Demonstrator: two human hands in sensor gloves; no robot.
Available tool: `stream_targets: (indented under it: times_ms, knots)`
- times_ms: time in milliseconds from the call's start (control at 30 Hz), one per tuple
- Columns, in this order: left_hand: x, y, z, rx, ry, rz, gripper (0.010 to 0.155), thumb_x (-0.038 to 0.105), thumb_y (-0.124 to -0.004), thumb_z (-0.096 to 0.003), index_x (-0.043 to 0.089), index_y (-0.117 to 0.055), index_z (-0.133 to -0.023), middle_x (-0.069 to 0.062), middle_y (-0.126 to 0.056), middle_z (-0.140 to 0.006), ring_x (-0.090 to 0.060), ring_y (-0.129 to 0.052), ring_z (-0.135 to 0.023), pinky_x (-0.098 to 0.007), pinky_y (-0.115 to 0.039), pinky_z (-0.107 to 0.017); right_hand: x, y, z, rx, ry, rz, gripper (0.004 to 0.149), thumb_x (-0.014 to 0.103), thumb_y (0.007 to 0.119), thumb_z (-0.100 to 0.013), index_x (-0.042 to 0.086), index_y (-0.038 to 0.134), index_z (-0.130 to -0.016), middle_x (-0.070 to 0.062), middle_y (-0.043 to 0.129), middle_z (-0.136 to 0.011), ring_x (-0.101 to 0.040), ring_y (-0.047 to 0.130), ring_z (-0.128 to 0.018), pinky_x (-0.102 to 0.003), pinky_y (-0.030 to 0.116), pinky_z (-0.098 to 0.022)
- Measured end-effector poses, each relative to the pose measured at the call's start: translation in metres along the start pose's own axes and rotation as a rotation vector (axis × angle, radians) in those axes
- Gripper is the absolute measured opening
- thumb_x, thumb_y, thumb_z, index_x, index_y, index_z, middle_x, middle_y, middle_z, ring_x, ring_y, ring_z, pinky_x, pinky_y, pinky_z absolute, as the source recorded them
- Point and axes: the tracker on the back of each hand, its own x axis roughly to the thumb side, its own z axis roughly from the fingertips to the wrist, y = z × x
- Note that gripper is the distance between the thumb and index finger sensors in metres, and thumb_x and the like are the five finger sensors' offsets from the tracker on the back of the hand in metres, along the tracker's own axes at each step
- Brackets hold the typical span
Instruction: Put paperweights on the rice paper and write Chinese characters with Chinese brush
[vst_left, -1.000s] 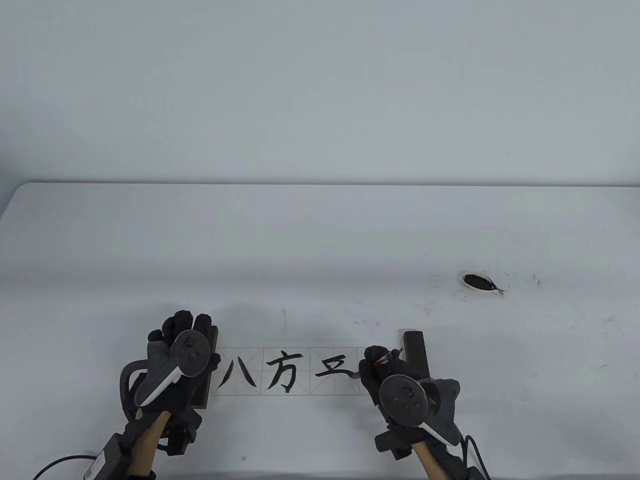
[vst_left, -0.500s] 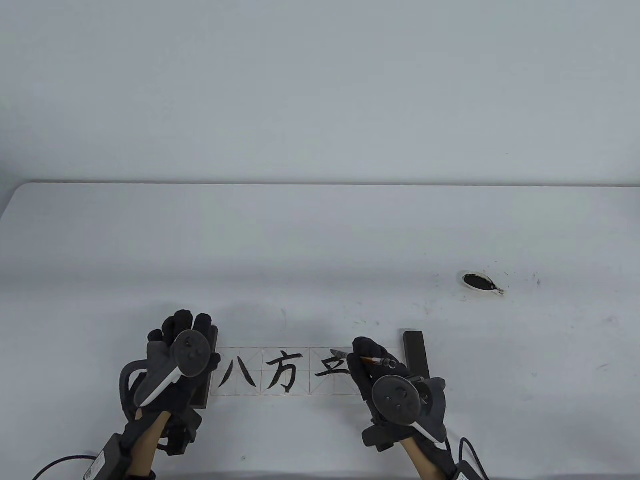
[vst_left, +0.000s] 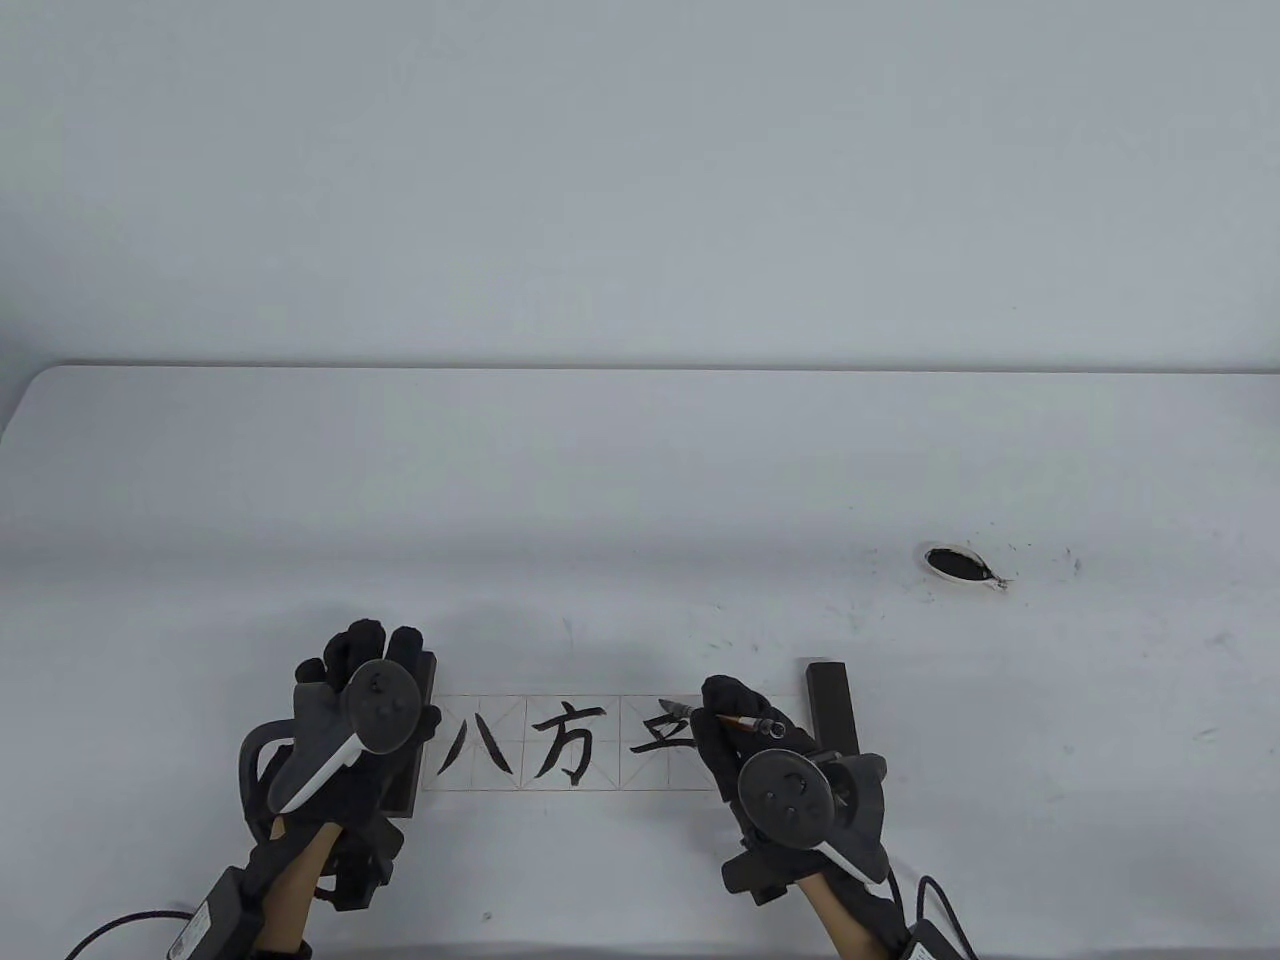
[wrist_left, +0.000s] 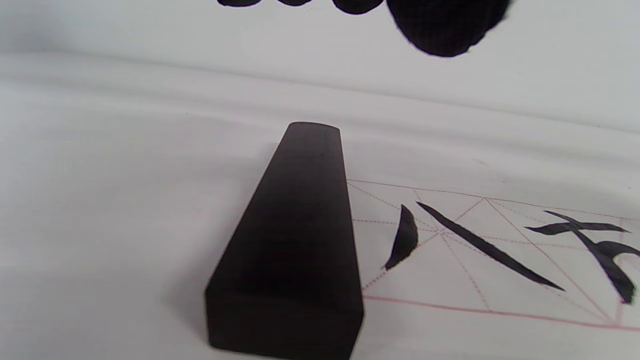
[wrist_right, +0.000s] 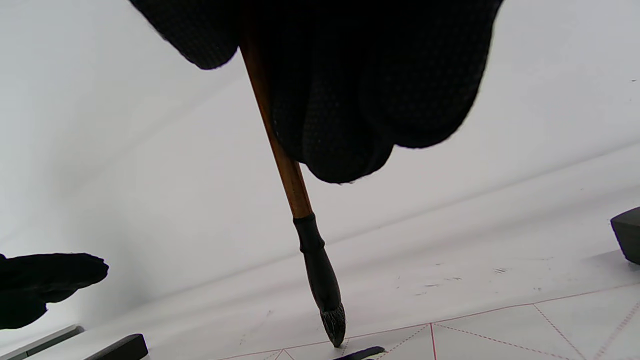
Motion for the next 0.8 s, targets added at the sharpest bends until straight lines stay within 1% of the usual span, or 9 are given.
stream_targets:
  times_ms: [100, 300, 433, 600, 700, 800]
  knots:
    - [0.000, 0.000, 0.000, -0.001, 0.000, 0.001, 0.081, 0.053, -0.060, -0.0525, 0.036, -0.018, -0.120, -0.007, -0.013, -0.128, -0.037, -0.023, -0.121, -0.051, -0.015, -0.086, 0.000, -0.003, 0.000, 0.002, -0.004, -0.001, 0.044, 0.036, 0.067, -0.057, 0.005, 0.074, -0.087, -0.015, 0.094, -0.072, -0.025, 0.100, -0.053, -0.037, 0.087, -0.038]
    - [0.000, 0.000, 0.000, -0.001, 0.001, 0.001, 0.081, 0.053, -0.060, -0.0525, 0.037, -0.018, -0.120, -0.007, -0.013, -0.128, -0.037, -0.023, -0.121, -0.051, -0.015, -0.086, 0.003, -0.011, 0.001, 0.007, -0.023, -0.027, 0.040, 0.037, 0.067, -0.055, 0.008, 0.080, -0.080, -0.012, 0.098, -0.062, -0.023, 0.102, -0.044, -0.035, 0.088, -0.031]
    - [0.000, 0.000, 0.000, -0.001, 0.001, 0.001, 0.081, 0.053, -0.060, -0.0525, 0.037, -0.018, -0.120, -0.007, -0.013, -0.128, -0.037, -0.023, -0.121, -0.051, -0.015, -0.086, 0.004, -0.015, 0.002, 0.035, -0.034, -0.056, 0.039, 0.038, 0.068, -0.054, 0.009, 0.083, -0.075, -0.010, 0.099, -0.056, -0.021, 0.102, -0.038, -0.034, 0.088, -0.028]
    - [0.000, 0.000, 0.000, -0.004, 0.002, 0.001, 0.081, 0.053, -0.060, -0.0525, 0.037, -0.018, -0.120, -0.007, -0.013, -0.128, -0.037, -0.023, -0.121, -0.051, -0.015, -0.086, 0.004, -0.015, 0.001, 0.056, -0.039, -0.057, 0.038, 0.038, 0.068, -0.054, 0.010, 0.084, -0.073, -0.010, 0.100, -0.054, -0.020, 0.103, -0.036, -0.033, 0.088, -0.026]
    - [0.000, 0.001, 0.000, -0.003, 0.002, 0.000, 0.081, 0.053, -0.060, -0.0525, 0.036, -0.018, -0.120, -0.007, -0.013, -0.128, -0.036, -0.023, -0.122, -0.051, -0.015, -0.086, 0.002, -0.018, 0.003, 0.006, -0.034, -0.072, 0.039, 0.039, 0.067, -0.054, 0.010, 0.083, -0.074, -0.009, 0.100, -0.055, -0.020, 0.103, -0.037, -0.032, 0.088, -0.027]
    - [0.000, 0.001, 0.000, -0.002, 0.003, 0.001, 0.081, 0.053, -0.060, -0.0525, 0.036, -0.018, -0.120, -0.007, -0.013, -0.128, -0.037, -0.023, -0.122, -0.051, -0.015, -0.086, 0.002, -0.019, 0.005, -0.040, -0.033, -0.090, 0.040, 0.038, 0.067, -0.055, 0.008, 0.081, -0.078, -0.011, 0.099, -0.059, -0.021, 0.102, -0.041, -0.034, 0.088, -0.029]
